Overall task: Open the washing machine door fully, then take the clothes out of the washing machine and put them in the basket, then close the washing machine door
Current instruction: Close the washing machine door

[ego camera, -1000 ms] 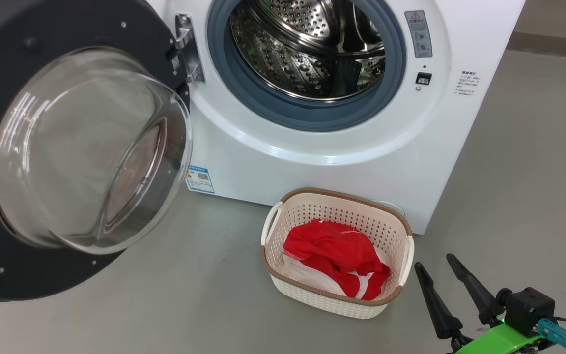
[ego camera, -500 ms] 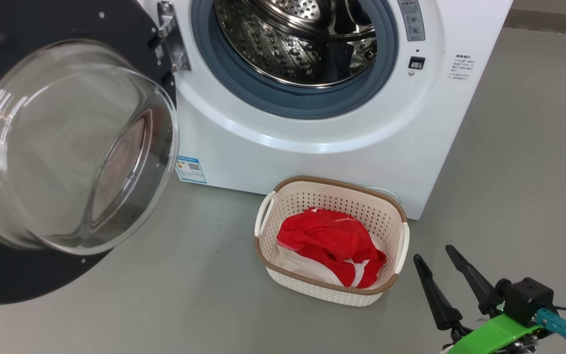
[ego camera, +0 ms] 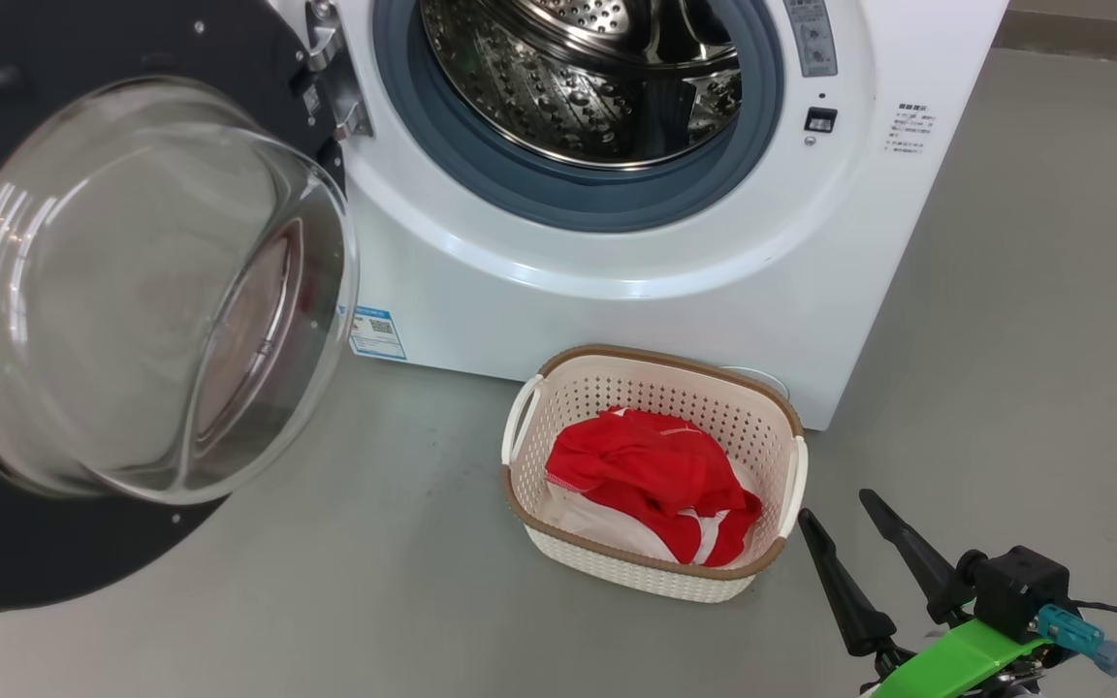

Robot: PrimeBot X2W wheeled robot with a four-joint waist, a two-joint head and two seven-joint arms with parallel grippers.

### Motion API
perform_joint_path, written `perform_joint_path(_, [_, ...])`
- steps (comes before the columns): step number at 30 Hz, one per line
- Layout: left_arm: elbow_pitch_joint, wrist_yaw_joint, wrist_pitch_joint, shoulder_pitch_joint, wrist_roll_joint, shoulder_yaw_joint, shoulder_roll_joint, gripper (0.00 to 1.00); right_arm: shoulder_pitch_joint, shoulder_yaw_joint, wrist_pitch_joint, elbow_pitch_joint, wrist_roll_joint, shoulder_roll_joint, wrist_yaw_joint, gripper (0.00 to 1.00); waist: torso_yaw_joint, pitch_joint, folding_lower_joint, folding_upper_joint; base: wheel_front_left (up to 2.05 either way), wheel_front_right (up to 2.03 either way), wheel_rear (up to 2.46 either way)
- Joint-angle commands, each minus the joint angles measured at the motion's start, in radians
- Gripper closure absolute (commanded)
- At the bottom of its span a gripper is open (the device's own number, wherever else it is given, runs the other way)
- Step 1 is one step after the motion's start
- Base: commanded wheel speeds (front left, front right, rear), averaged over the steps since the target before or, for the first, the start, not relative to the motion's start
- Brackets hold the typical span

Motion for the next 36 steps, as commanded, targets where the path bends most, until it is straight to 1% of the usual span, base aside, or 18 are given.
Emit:
perform_joint_path(1, [-0.027,-0.021,0.033,0.029,-0.019,-0.001,0.011,1.00,-0.034,0.017,-0.006,-0.020,0.006,-0.010,0.003,0.00,0.003,-0.002,0.0000,-0.0001,0.00,0.00,0.00])
perform_joint_path(6, [-0.073,-0.040,0.083,0.064,-0.047,0.002,-0.031,1.00,-0.026,0.019,-0.006,-0.020,0.004,-0.001,0.003,0.00,0.012,-0.008,0.0000,-0.0001,0.00,0.00,0.00])
perform_joint_path(11, [-0.139,-0.035,0.124,0.104,-0.075,0.014,-0.065,1.00,-0.029,0.022,-0.006,-0.017,0.003,0.008,0.003,0.00,0.011,-0.013,0.0000,-0.0001,0.00,0.00,0.00])
perform_joint_path(13, [-0.173,-0.027,0.142,0.117,-0.092,0.025,-0.081,1.00,-0.028,0.022,-0.006,-0.018,0.002,0.011,0.003,0.00,0.011,-0.015,0.0000,-0.0001,0.00,0.00,0.00])
perform_joint_path(22, [-0.378,0.043,0.260,0.179,-0.190,0.076,-0.178,1.00,-0.008,0.008,-0.006,-0.017,-0.007,0.022,0.003,0.00,0.009,-0.024,0.0000,-0.0001,0.00,0.00,0.00])
perform_joint_path(29, [-0.592,0.118,0.330,0.268,-0.232,0.097,-0.274,1.00,-0.005,0.005,-0.006,-0.015,-0.006,0.034,0.003,0.00,-0.007,-0.034,0.0000,-0.0001,0.00,0.00,0.00])
perform_joint_path(32, [-0.672,0.146,0.351,0.310,-0.244,0.098,-0.306,1.00,0.002,0.002,-0.006,-0.015,-0.004,0.037,0.003,0.00,-0.012,-0.043,0.0000,-0.0001,0.00,0.00,0.00])
perform_joint_path(33, [-0.672,0.146,0.351,0.310,-0.244,0.098,-0.306,1.00,0.002,0.002,-0.006,-0.015,-0.004,0.037,0.003,0.00,-0.012,-0.043,0.0000,-0.0001,0.00,0.00,0.00])
perform_joint_path(36, [-0.743,0.169,0.367,0.346,-0.267,0.091,-0.330,1.00,0.007,0.006,-0.006,-0.011,-0.003,0.040,0.003,0.00,-0.019,-0.054,0.0000,-0.0001,0.00,0.00,0.00])
